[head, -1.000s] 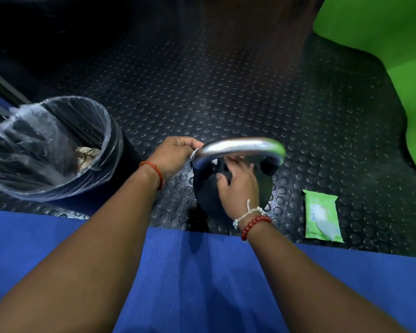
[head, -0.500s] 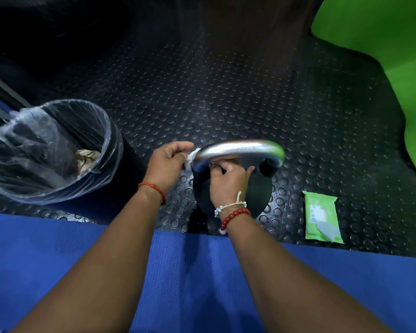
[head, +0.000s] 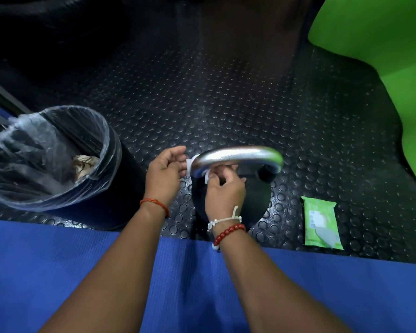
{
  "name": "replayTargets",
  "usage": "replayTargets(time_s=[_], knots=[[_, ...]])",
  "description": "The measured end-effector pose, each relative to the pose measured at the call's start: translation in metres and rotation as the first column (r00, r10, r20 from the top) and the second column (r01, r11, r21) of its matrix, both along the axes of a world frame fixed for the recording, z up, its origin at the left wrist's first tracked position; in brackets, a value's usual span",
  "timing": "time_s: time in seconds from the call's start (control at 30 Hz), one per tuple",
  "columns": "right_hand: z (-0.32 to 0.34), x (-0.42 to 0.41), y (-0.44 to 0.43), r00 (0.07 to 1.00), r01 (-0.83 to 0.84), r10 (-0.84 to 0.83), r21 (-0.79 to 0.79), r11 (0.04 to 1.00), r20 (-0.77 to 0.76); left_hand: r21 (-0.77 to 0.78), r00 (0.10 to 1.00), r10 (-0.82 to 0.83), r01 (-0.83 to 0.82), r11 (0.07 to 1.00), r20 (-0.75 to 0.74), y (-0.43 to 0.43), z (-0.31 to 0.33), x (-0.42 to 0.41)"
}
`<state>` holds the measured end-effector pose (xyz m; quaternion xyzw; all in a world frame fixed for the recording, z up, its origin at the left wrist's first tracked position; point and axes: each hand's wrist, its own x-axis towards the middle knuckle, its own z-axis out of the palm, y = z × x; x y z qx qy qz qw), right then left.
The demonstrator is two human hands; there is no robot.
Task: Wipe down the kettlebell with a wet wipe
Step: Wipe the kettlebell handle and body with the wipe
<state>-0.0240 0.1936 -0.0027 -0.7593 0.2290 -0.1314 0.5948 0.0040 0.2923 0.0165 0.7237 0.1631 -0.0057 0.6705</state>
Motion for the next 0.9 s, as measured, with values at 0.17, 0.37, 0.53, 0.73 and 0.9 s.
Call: replayTargets(time_s=[0.17, 0.37, 0.53, 0.73, 0.9], knots=[[0.003, 0.004, 0.004, 0.996, 0.038, -0.043, -0.069, 0.997, -0.073, -0.011, 1.000, 0.006, -0.006, 1.000, 0.014, -0.001, 0.001, -0.001], [0.003, -0.005, 0.004, 0.986, 0.009, -0.033, -0.148, 0.989, -0.162, -0.005, 0.999, 0.021, -0.021, 1.000, 0.041, -0.004, 0.002, -0.002], [0.001, -0.005, 0.006, 0.983, -0.045, 0.002, -0.227, 0.973, -0.183, 0.006, 0.997, 0.078, -0.078, 0.997, 0.003, -0.002, -0.009, -0.011], [-0.002, -0.012, 0.007, 0.984, -0.104, 0.053, -0.311, 0.945, -0.169, -0.061, 0.982, 0.084, -0.095, 0.994, -0.170, -0.006, -0.029, -0.021], [0.017, -0.014, 0.000, 0.973, -0.165, 0.071, -0.445, 0.880, -0.221, -0.131, 0.978, 0.065, -0.092, 0.987, -0.200, -0.013, -0.025, -0.021]])
